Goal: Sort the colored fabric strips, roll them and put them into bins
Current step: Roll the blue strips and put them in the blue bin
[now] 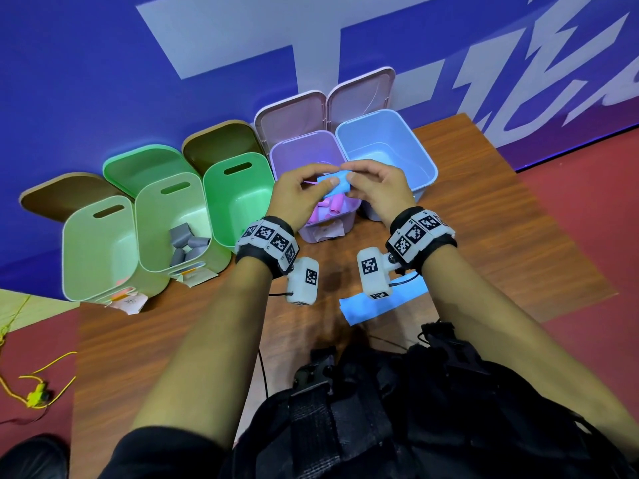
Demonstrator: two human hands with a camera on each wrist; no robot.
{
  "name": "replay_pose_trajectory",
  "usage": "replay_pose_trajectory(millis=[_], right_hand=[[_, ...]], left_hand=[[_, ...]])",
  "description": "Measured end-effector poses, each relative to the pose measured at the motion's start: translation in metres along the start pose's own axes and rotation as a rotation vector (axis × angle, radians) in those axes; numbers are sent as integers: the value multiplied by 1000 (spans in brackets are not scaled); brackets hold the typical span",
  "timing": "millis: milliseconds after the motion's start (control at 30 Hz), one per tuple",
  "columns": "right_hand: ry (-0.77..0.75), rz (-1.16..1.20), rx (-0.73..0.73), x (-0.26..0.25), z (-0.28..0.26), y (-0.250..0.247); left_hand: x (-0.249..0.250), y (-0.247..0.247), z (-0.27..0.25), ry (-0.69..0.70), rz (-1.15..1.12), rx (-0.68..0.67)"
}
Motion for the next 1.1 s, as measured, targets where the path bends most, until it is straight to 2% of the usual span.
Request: replay_pose_trajectory(millis=[300, 533, 800, 1000, 1100], right_hand=[[-13, -83, 38, -3, -1, 2], [34, -5, -40, 3, -5, 6], [-13, -153, -29, 5, -3, 5], [44, -234, 13, 6, -5, 0], [93, -170, 50, 9, -7, -6]], left_hand=[[-1, 1, 0, -17, -42, -1], [-1, -1, 1, -30, 58, -26], [0, 4, -2, -71, 6, -41], [-3, 12, 0, -70, 30, -67], [-2, 18, 3, -78, 39, -90]])
Point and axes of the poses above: each hand's wrist, its own z-axis towards the middle knuckle, its own y-axis out of the palm, x = y × z, the point moved 6 cm from there along z, towards the middle knuckle, and after that the axes turned 2 degrees about -x, right-handed, at the moved point
